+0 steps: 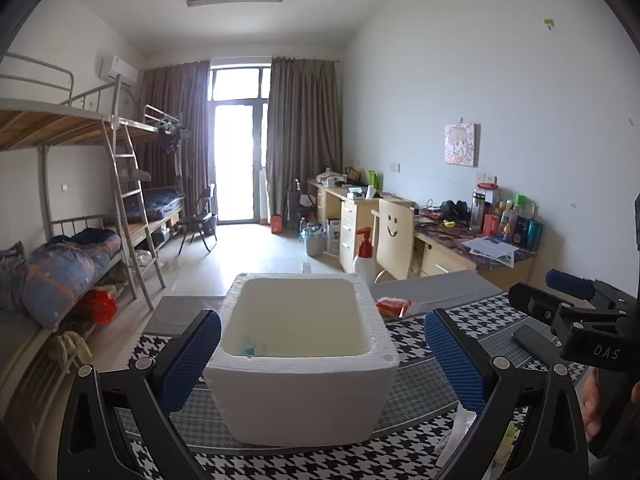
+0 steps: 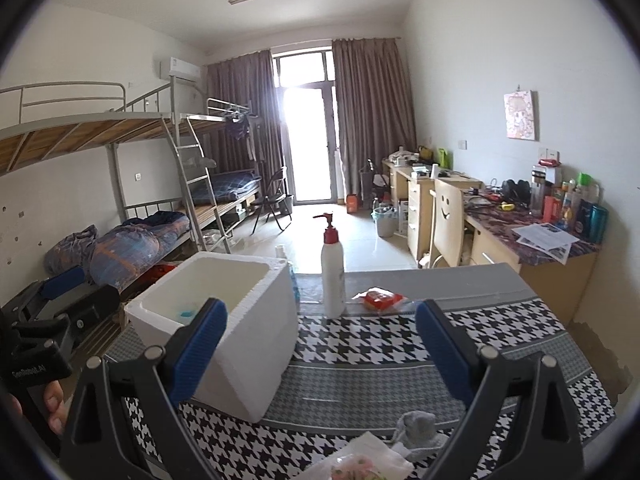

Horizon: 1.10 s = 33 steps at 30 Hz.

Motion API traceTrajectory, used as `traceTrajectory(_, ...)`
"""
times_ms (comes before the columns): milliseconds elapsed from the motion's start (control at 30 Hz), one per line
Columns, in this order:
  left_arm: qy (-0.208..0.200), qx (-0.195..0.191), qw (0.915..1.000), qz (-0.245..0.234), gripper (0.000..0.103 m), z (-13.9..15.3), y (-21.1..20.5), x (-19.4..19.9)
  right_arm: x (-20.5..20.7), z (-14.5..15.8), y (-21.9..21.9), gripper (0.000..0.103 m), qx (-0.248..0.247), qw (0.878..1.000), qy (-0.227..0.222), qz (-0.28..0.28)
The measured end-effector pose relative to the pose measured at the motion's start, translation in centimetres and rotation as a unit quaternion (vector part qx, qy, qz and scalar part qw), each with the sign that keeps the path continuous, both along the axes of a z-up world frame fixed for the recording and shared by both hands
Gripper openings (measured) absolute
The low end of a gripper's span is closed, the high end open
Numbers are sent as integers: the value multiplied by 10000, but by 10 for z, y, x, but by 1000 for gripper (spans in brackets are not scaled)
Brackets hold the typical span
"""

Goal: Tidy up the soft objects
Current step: 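Move both tools back toward the plastic bag with tissue on the table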

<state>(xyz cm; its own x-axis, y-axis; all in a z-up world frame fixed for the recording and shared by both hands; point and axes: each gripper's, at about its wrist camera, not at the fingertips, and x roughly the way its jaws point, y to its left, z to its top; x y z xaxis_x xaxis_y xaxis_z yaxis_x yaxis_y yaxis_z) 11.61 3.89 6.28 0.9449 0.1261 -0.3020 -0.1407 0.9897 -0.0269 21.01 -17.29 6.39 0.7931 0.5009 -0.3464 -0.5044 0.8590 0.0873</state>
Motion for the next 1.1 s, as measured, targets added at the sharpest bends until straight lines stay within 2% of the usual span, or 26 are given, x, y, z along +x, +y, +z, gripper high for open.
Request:
traceTrajectory(433,111,-38,9990,-426,102,-9,-26,2,-5,-8,-26,97,-6,9996,-11,-281)
traceTrajectory(1100,246,-229,9966,-749,102,-25,-48,5,-7,-24,-55,97,-3,9978,86,-651)
